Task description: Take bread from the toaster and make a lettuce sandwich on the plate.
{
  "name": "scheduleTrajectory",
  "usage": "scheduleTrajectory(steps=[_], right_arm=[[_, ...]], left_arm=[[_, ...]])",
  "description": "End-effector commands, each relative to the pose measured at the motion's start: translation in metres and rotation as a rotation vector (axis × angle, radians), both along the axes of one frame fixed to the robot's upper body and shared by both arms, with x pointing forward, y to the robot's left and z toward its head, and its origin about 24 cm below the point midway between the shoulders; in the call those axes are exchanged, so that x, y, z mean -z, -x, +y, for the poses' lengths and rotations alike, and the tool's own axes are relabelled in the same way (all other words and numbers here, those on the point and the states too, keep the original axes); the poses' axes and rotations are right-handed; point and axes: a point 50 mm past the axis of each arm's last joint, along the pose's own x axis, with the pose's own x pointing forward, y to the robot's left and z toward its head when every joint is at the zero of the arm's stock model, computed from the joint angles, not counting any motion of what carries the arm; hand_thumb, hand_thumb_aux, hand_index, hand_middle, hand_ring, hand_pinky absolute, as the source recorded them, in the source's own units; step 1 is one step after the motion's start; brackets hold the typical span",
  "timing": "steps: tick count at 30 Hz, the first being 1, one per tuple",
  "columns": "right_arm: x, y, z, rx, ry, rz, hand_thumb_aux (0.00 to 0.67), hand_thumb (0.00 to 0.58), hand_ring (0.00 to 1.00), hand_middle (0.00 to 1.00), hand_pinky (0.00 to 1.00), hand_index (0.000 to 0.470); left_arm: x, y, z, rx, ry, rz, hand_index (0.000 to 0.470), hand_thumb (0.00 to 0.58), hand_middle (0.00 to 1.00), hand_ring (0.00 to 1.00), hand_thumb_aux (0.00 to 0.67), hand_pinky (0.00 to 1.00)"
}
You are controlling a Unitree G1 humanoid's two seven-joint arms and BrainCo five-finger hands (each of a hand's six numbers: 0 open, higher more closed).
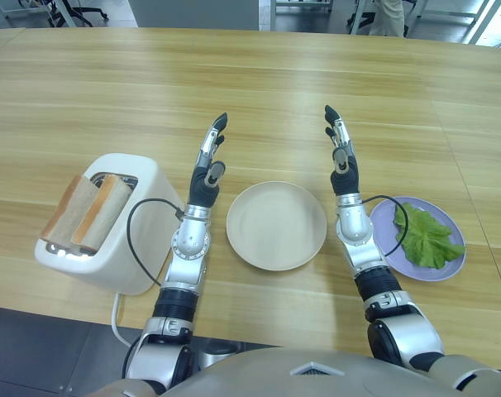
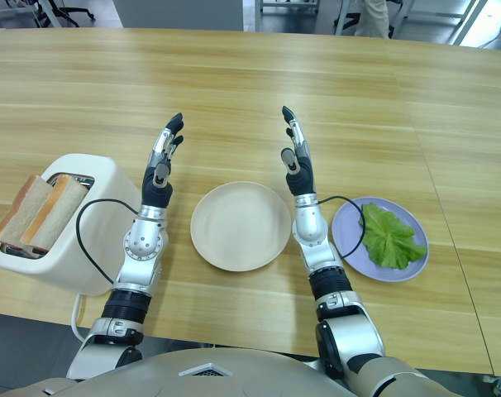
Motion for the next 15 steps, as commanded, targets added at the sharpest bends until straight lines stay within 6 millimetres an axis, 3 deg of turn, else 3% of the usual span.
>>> scheduleTrajectory(steps=[1, 6, 8, 12, 15], right_arm=[[0.001, -0.001, 0.001, -0.006, 0.003, 0.012, 0.0, 0.0, 0.0, 0.0, 0.0, 0.0], [0.002, -0.001, 0.001, -0.007, 0.005, 0.013, 0.0, 0.0, 0.0, 0.0, 0.0, 0.0], [0.002, -0.001, 0.001, -0.008, 0.006, 0.013, 0.0, 0.0, 0.0, 0.0, 0.0, 0.0], [0.0, -0.001, 0.002, -0.013, 0.006, 0.007, 0.0, 0.0, 0.0, 0.0, 0.0, 0.0], [0.0, 0.0, 0.002, -0.007, 0.008, 0.007, 0.0, 0.0, 0.0, 0.0, 0.0, 0.0]], left_arm=[[0.004, 0.001, -0.001, 0.003, -0.001, 0.019, 0.0, 0.0, 0.0, 0.0, 0.0, 0.0], [0.003, 0.001, -0.001, 0.003, 0.0, 0.017, 0.0, 0.0, 0.0, 0.0, 0.0, 0.0], [-0.006, 0.002, 0.001, 0.0, -0.008, -0.017, 0.0, 0.0, 0.0, 0.0, 0.0, 0.0], [-0.073, 0.026, 0.007, 0.084, -0.054, -0.234, 0.0, 0.0, 0.0, 0.0, 0.0, 0.0], [-0.123, 0.05, 0.02, 0.138, -0.208, -0.33, 0.0, 0.0, 0.0, 0.0, 0.0, 0.0]])
